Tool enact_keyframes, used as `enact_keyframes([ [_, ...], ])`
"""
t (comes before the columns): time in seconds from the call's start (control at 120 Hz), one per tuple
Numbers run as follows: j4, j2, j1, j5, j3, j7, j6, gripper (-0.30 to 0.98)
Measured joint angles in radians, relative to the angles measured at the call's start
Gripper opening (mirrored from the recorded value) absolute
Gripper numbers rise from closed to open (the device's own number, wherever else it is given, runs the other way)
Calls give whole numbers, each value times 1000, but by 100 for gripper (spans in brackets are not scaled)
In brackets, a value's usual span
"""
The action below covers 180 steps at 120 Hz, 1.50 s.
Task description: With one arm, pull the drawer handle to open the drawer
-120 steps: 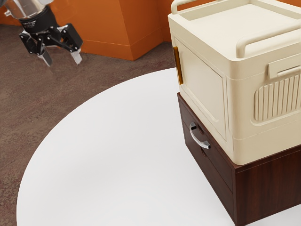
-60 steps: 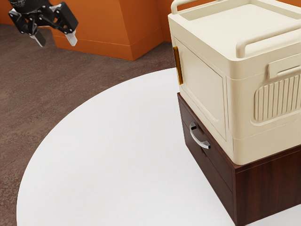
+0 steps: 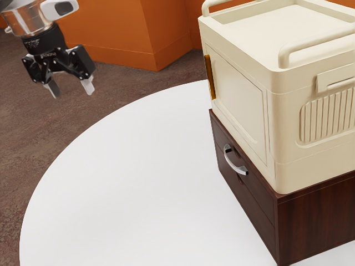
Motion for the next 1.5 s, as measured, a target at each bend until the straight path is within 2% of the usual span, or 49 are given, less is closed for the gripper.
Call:
enact_keyframes([
  [0.033,5,-1,27,8,-26,-1,6,69],
  [0.067,7,-5,89,14,-93,-2,16,69],
  [0.158,7,-16,458,24,-484,-4,41,69],
  [0.208,7,-27,591,32,-627,-5,51,69],
  [0.275,7,-34,654,45,-702,-7,62,69],
  [0.383,-7,-33,663,64,-729,-9,73,69],
  [0.442,-149,-125,646,81,-745,-11,108,69],
  [0.525,-480,-334,609,106,-778,-14,209,69],
  [0.608,-758,-481,600,121,-789,-17,338,69],
  [0.667,-892,-557,584,128,-791,-18,400,69],
  [0.75,-1012,-633,532,133,-788,-20,408,69],
  [0.9,-1061,-677,437,135,-785,35,380,69],
  [1.05,-1049,-648,409,142,-785,353,431,69],
  [1.117,-1048,-646,317,173,-774,509,463,69],
  [1.225,-1028,-638,44,265,-631,718,503,69],
  [1.283,-1003,-609,-52,305,-589,814,527,69],
  [1.367,-966,-561,-108,341,-565,936,561,69],
  [1.5,-954,-490,-123,365,-532,1090,673,69],
])
